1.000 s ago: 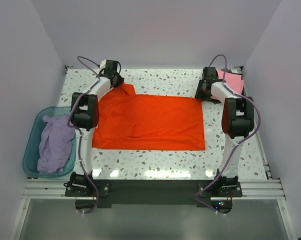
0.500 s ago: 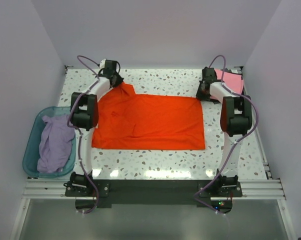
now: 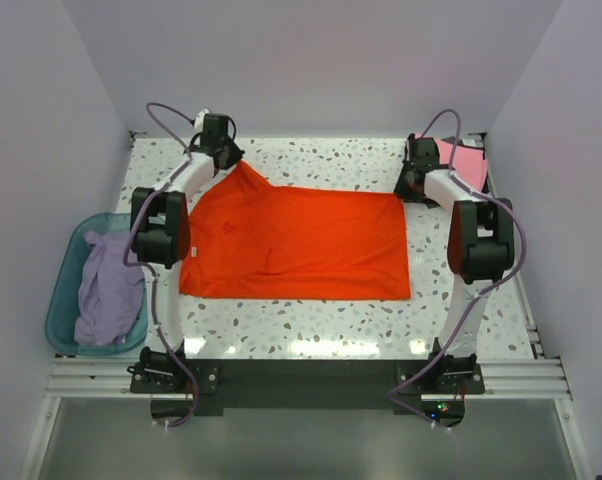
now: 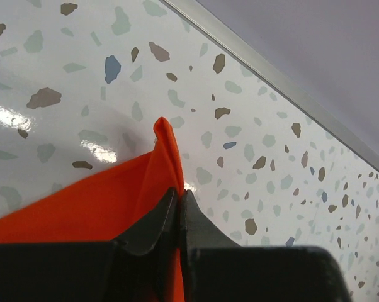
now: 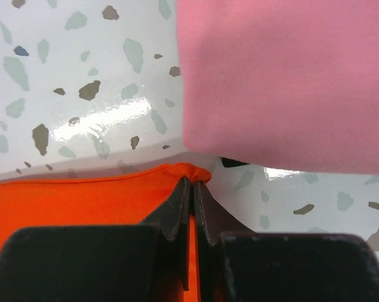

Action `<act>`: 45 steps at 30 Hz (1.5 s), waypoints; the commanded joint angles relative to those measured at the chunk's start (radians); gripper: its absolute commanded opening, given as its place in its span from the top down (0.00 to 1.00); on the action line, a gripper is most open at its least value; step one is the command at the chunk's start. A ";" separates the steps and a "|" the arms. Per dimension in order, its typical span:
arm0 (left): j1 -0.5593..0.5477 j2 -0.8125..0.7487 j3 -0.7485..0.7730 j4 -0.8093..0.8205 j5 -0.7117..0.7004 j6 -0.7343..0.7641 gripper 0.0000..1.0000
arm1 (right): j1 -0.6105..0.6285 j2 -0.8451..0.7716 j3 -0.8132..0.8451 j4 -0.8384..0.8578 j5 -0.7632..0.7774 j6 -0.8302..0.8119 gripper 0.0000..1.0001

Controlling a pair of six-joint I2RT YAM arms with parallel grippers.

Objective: Fold and stack the t-shirts
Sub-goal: Fold the tshirt

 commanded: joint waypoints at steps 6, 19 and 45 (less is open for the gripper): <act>0.006 -0.192 -0.147 0.067 -0.025 0.022 0.96 | 0.001 -0.165 -0.085 0.107 -0.020 0.029 1.00; -0.069 -0.446 -0.466 0.022 -0.175 -0.050 1.00 | 0.001 -0.332 -0.261 0.089 0.000 0.052 1.00; -0.108 -0.929 -0.978 0.038 -0.269 -0.162 1.00 | -0.002 -0.529 -0.504 0.069 0.016 0.110 1.00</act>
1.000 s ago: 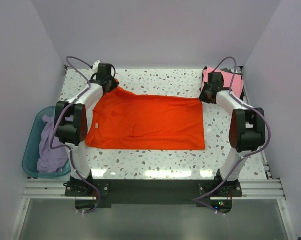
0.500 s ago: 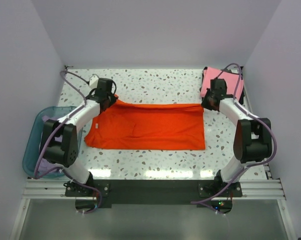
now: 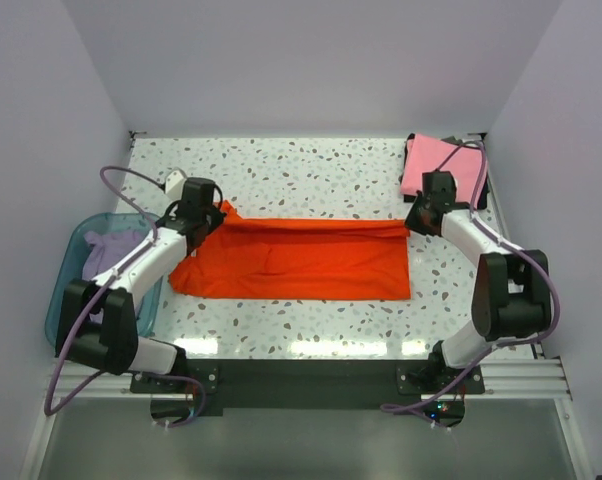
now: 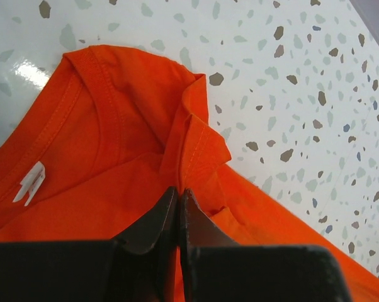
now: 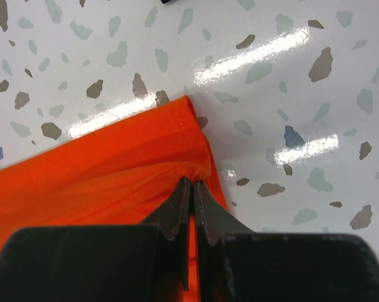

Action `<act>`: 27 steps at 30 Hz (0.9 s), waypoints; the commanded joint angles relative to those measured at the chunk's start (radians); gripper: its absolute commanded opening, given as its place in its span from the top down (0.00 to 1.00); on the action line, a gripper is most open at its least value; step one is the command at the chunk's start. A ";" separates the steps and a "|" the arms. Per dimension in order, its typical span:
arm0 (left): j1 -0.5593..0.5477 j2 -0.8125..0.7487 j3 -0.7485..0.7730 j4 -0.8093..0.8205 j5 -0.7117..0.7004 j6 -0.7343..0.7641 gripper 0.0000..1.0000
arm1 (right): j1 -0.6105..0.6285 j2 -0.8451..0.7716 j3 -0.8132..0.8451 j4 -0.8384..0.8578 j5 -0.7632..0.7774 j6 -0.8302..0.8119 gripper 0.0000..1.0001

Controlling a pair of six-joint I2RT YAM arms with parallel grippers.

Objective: Fold and stack the t-shirts
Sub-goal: Fold the tshirt

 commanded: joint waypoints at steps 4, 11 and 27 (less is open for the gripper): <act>-0.003 -0.127 -0.087 0.030 -0.041 -0.026 1.00 | -0.001 -0.087 -0.038 0.046 -0.003 0.019 1.00; -0.004 -0.233 -0.205 0.029 -0.030 -0.057 1.00 | -0.001 -0.148 -0.108 0.060 -0.032 0.025 1.00; -0.017 -0.543 -0.437 0.004 -0.005 -0.080 0.55 | -0.001 -0.395 -0.279 0.051 -0.090 0.024 0.60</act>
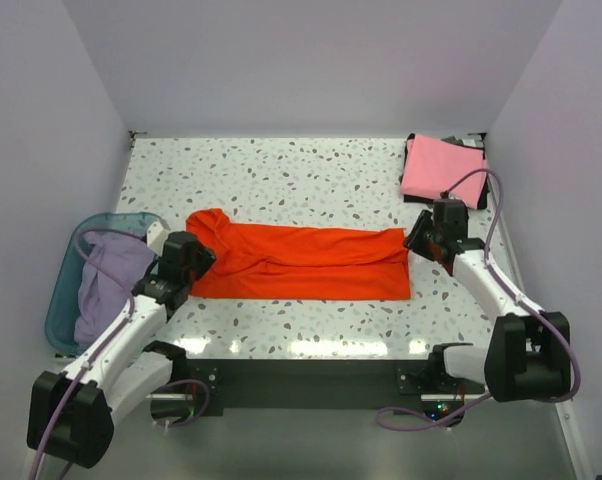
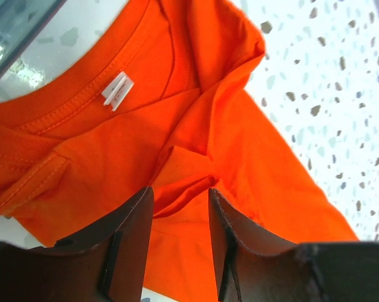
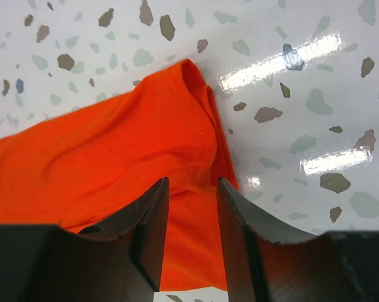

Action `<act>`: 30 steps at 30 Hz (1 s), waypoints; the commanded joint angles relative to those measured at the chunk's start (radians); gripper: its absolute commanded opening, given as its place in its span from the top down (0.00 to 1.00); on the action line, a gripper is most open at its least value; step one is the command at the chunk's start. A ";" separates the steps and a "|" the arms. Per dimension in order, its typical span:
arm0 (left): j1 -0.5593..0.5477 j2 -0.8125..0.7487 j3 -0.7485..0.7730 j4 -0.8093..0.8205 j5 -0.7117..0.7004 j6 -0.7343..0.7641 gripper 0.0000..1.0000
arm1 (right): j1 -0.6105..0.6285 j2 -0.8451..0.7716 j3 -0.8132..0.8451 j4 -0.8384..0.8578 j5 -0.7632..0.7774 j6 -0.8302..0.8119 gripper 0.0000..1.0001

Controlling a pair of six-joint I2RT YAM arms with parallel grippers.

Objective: Fold and stack the t-shirts
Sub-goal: Fold the tshirt

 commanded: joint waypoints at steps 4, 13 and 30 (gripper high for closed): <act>-0.002 0.025 0.110 0.013 -0.029 0.060 0.55 | 0.033 -0.061 0.040 0.004 -0.016 -0.031 0.58; -0.015 0.330 0.290 -0.076 -0.069 0.091 0.48 | 0.186 0.116 0.167 -0.034 0.116 -0.064 0.58; -0.032 0.398 0.252 -0.019 -0.101 0.078 0.48 | 0.263 0.173 0.158 0.018 0.165 -0.087 0.58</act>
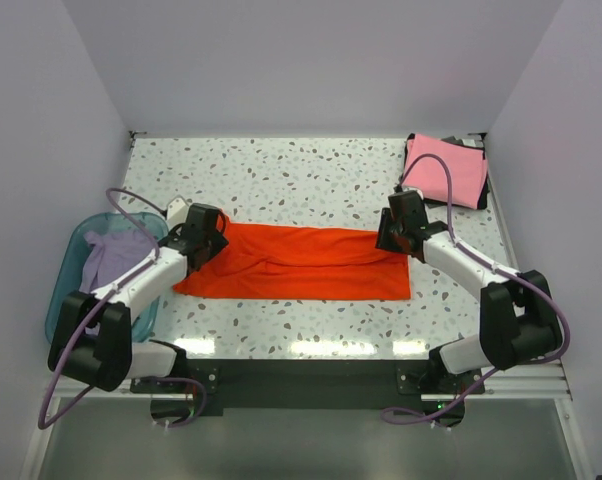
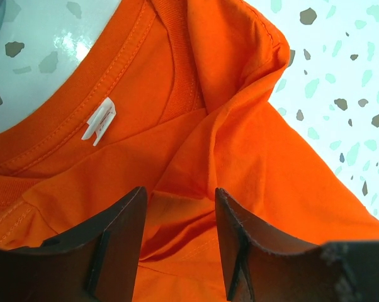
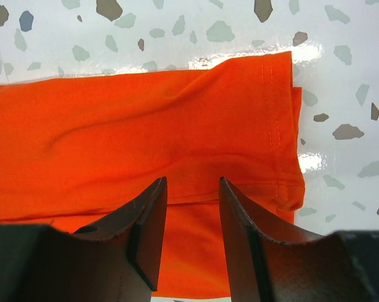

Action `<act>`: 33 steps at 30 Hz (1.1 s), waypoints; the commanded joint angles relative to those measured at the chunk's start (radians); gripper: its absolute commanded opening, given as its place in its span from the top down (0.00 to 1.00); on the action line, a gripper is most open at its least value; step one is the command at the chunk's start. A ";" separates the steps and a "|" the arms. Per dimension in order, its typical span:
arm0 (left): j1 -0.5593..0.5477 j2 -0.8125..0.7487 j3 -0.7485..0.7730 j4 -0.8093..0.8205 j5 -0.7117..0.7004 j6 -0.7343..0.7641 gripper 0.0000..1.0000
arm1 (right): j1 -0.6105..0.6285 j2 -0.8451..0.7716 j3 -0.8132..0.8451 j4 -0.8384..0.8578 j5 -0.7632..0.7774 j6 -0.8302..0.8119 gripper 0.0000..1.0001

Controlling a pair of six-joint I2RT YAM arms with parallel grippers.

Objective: Fold and stack the t-shirts
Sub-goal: Fold the tshirt

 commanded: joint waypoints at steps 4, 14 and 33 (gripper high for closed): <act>-0.005 0.023 -0.012 0.048 -0.032 0.013 0.50 | 0.005 -0.004 0.020 0.045 0.029 -0.007 0.57; -0.005 0.039 -0.024 0.046 -0.033 0.001 0.67 | 0.005 -0.007 0.014 0.050 0.027 -0.007 0.58; -0.005 -0.210 -0.124 -0.179 -0.119 -0.188 1.00 | 0.005 -0.016 0.014 0.051 0.023 0.001 0.58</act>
